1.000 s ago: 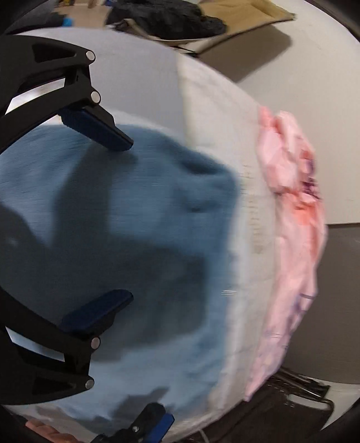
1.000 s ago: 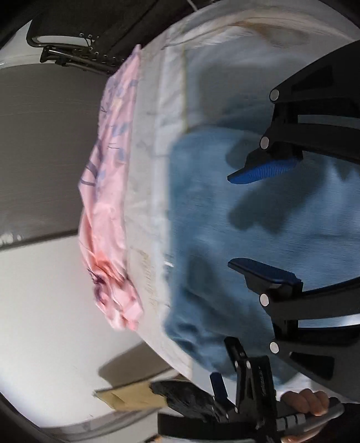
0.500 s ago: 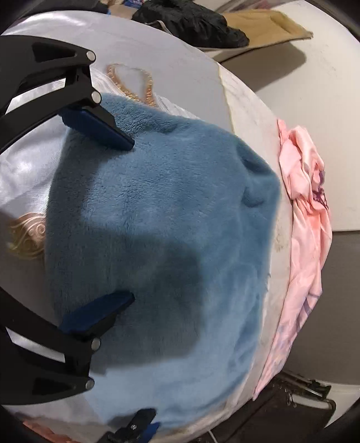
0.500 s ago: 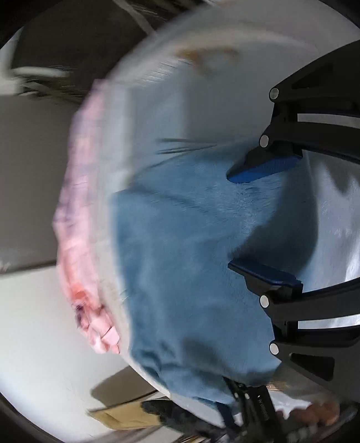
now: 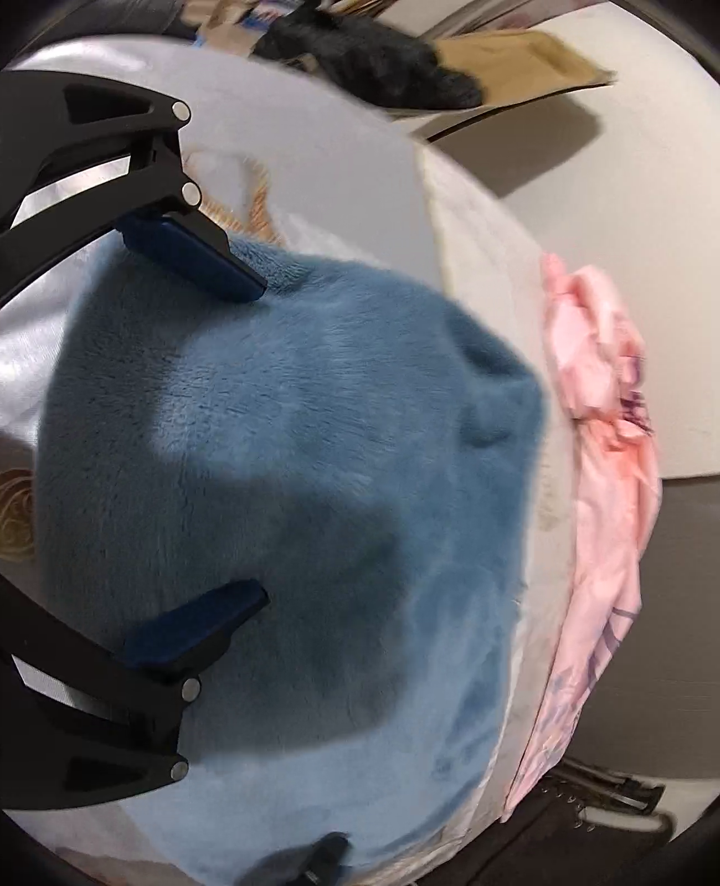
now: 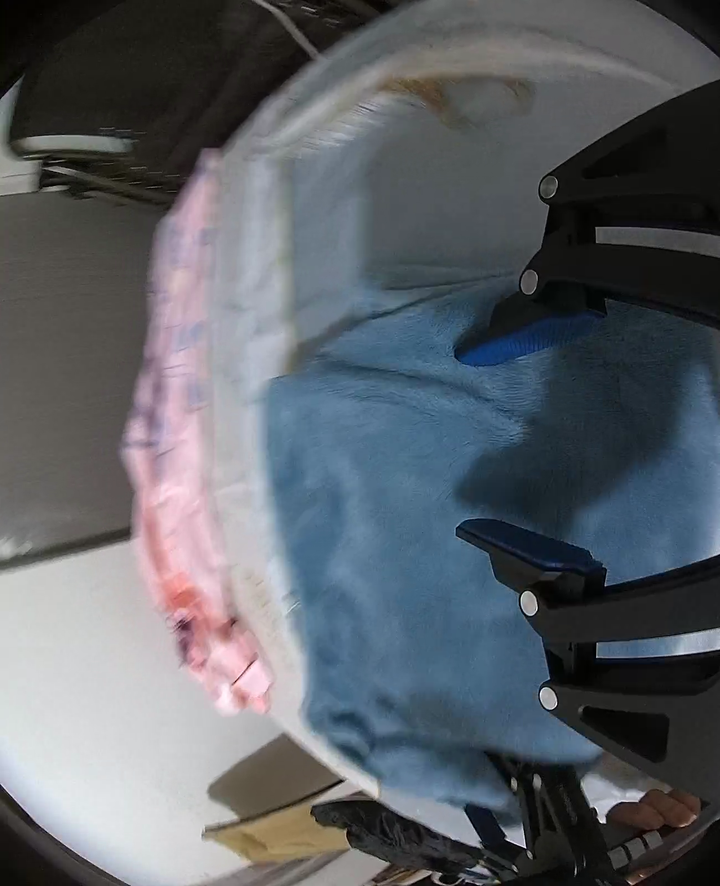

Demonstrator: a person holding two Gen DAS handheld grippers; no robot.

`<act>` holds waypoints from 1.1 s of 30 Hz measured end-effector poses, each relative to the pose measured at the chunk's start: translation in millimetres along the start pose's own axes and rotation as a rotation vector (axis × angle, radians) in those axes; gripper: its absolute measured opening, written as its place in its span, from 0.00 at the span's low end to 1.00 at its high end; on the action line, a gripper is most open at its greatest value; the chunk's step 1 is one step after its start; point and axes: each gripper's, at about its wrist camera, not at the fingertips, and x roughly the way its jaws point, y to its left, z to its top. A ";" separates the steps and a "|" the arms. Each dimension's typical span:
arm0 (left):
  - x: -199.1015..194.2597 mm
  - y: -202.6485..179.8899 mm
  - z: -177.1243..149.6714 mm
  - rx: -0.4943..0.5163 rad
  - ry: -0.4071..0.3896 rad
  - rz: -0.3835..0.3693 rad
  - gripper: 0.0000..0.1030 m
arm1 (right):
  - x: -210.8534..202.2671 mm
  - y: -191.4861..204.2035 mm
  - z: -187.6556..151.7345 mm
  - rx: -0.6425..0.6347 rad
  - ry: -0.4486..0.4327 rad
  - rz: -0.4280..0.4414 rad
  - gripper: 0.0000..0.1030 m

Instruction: Fold small clothes

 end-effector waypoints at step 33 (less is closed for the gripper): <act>-17.4 -65.8 7.5 0.174 -0.079 0.061 0.96 | -41.1 -35.6 -3.1 0.081 -0.076 0.061 0.52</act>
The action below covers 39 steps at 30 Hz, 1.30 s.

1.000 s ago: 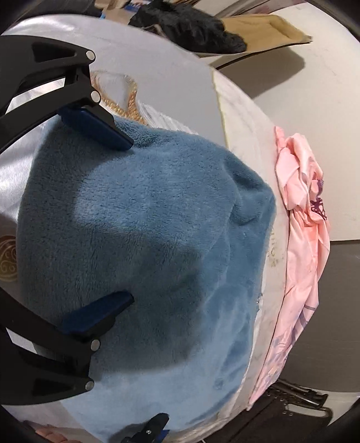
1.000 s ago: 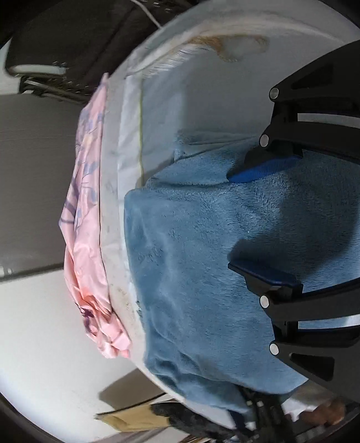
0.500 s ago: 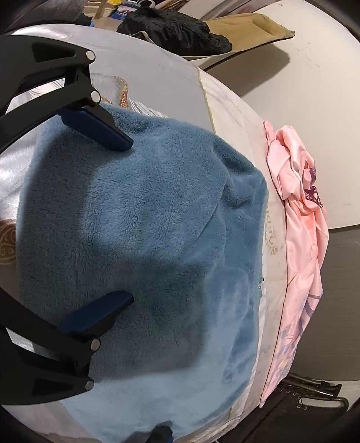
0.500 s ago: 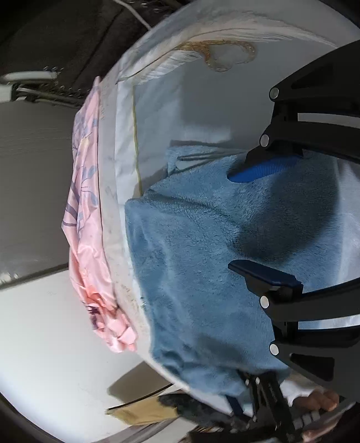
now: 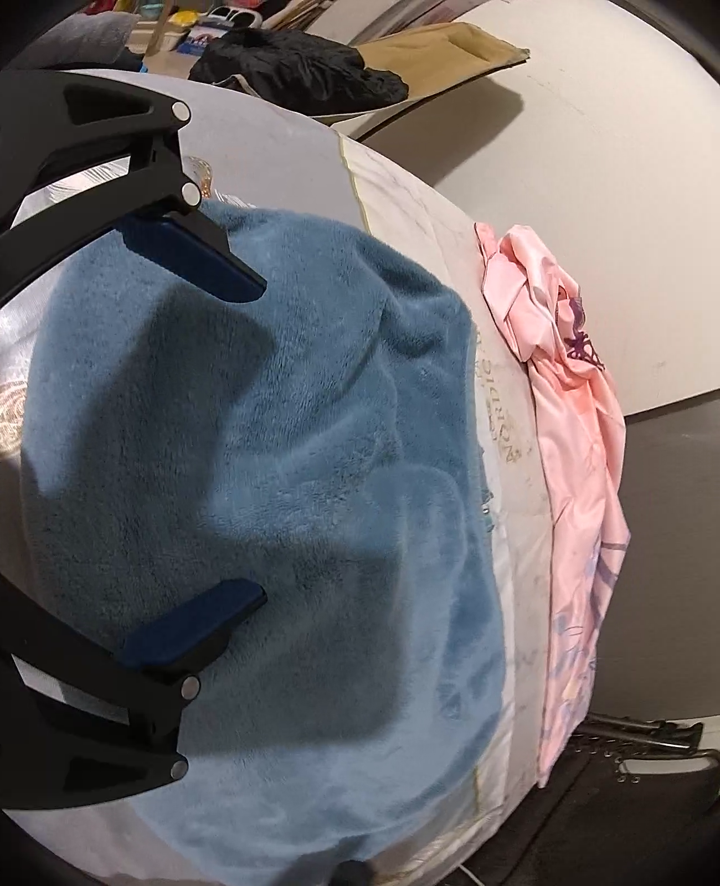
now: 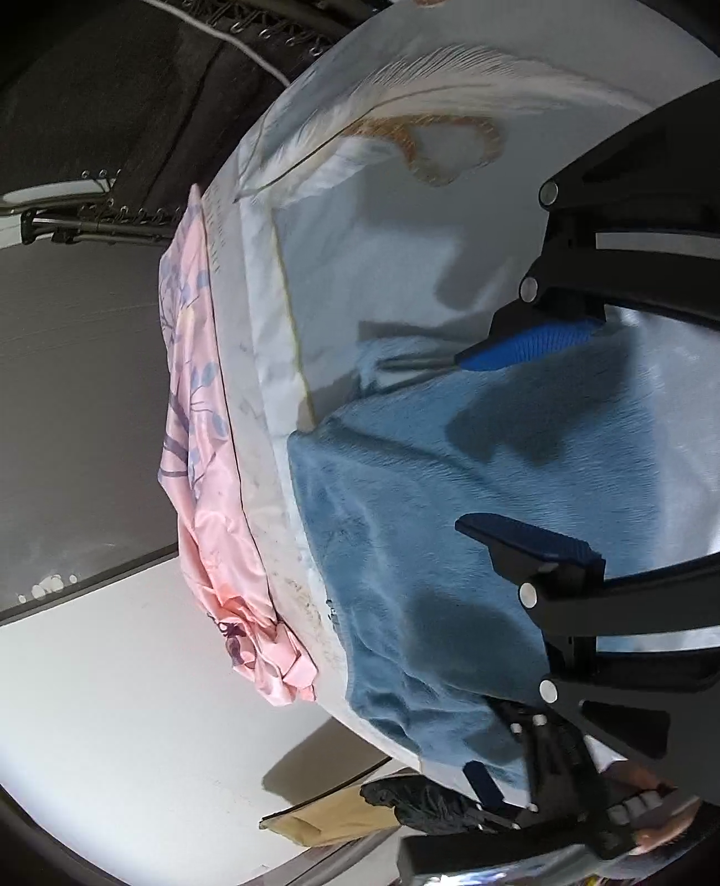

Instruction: Fold small clothes

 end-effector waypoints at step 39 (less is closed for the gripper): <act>23.4 -20.6 34.5 0.036 0.104 -0.080 0.95 | -57.7 -64.7 -76.7 0.450 0.059 0.238 0.62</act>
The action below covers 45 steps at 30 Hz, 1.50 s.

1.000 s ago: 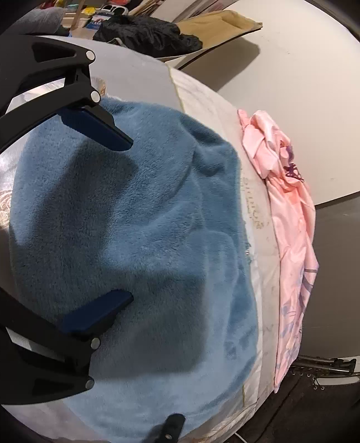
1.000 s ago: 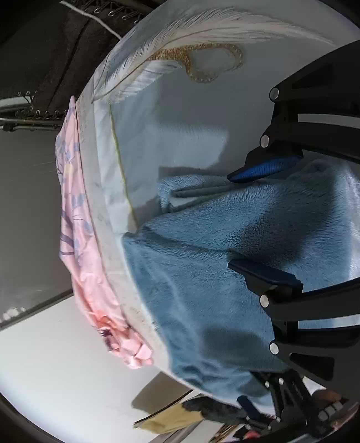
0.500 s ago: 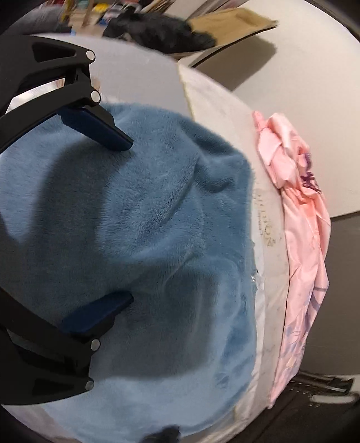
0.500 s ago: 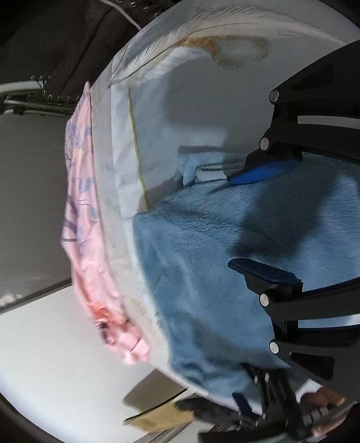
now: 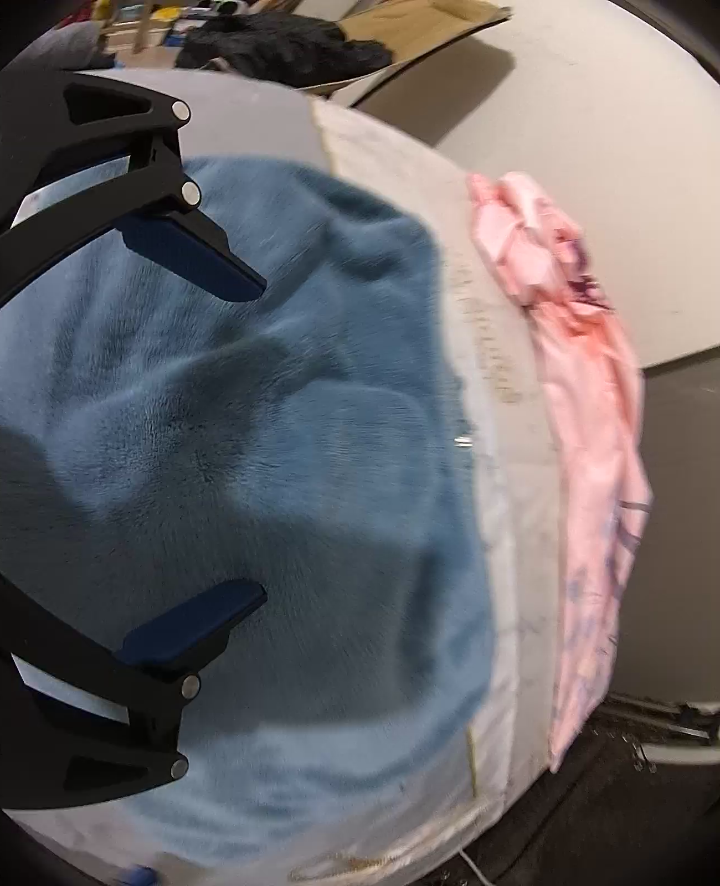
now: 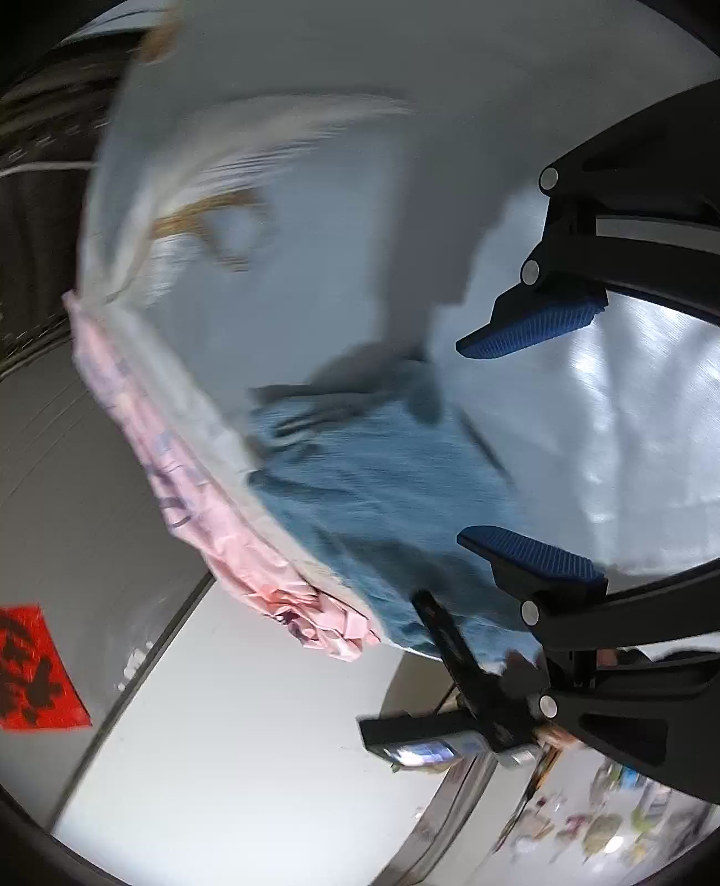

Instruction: Fold small clothes

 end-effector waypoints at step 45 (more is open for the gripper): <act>30.7 19.4 -6.9 -0.081 0.137 -0.131 0.96 | 66.7 66.0 22.5 -0.124 -0.255 -0.116 0.25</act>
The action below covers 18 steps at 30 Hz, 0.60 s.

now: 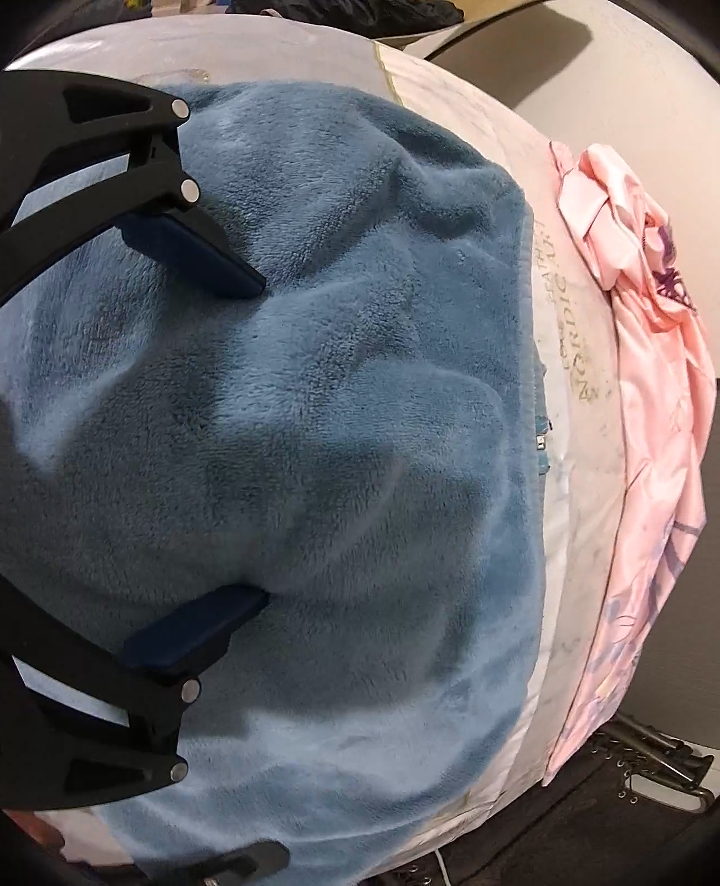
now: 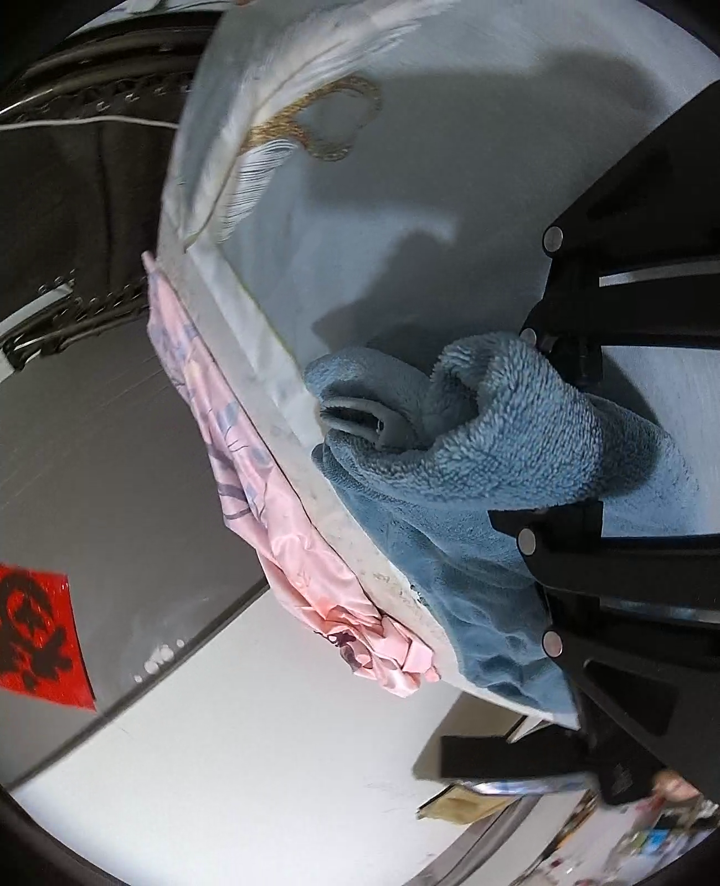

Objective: Fold small clothes
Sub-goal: 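Grasp the folded jacket edge with the right gripper while the left gripper grasps it too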

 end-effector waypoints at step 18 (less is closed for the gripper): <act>-43.6 -204.8 99.0 0.512 0.199 -0.034 0.95 | -8.0 28.6 -12.4 -0.195 -0.069 -0.050 0.25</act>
